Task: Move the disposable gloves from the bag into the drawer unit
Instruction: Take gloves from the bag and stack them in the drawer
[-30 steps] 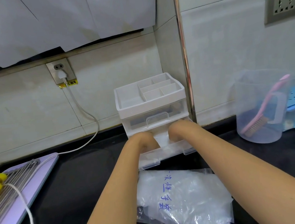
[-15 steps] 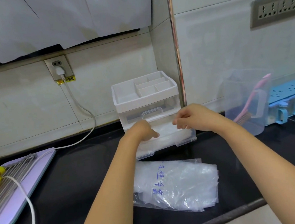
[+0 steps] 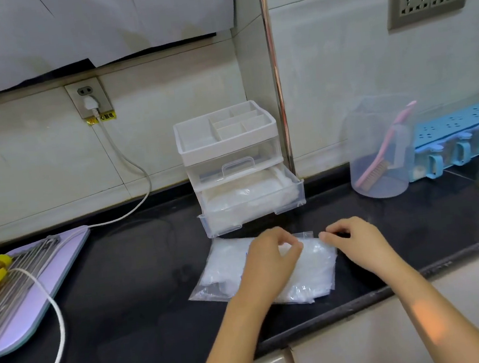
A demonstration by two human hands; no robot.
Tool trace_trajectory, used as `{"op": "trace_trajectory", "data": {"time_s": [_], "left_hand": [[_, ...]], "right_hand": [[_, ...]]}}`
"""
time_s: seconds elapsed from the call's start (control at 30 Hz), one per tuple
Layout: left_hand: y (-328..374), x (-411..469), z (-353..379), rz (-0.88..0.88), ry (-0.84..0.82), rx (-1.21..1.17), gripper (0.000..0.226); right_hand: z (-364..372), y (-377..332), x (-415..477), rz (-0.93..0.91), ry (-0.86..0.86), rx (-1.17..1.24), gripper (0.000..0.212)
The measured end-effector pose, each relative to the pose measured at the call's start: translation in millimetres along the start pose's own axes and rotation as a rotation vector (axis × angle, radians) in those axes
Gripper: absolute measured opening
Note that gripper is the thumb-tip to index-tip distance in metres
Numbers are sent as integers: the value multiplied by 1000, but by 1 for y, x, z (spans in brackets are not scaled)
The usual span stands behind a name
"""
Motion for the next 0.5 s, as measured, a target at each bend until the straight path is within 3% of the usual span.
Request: {"op": "trace_trajectory", "data": {"time_s": [0.17, 0.5], "left_hand": [[-11, -23, 33, 33, -76, -3, 28], [-13, -41, 58, 142, -219, 237, 57]], "right_hand": [[-3, 0, -19, -45, 97, 3, 6], [-19, 3, -27, -5, 204, 158, 5]]}}
Point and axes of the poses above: each hand's wrist, its own x-axis towards the middle knuckle, its own z-axis out of the palm, y = z × x, the point moved 10 cm from there along x, towards the middle knuckle, and after that the axes turned 12 degrees about y, right-handed, at the moved point
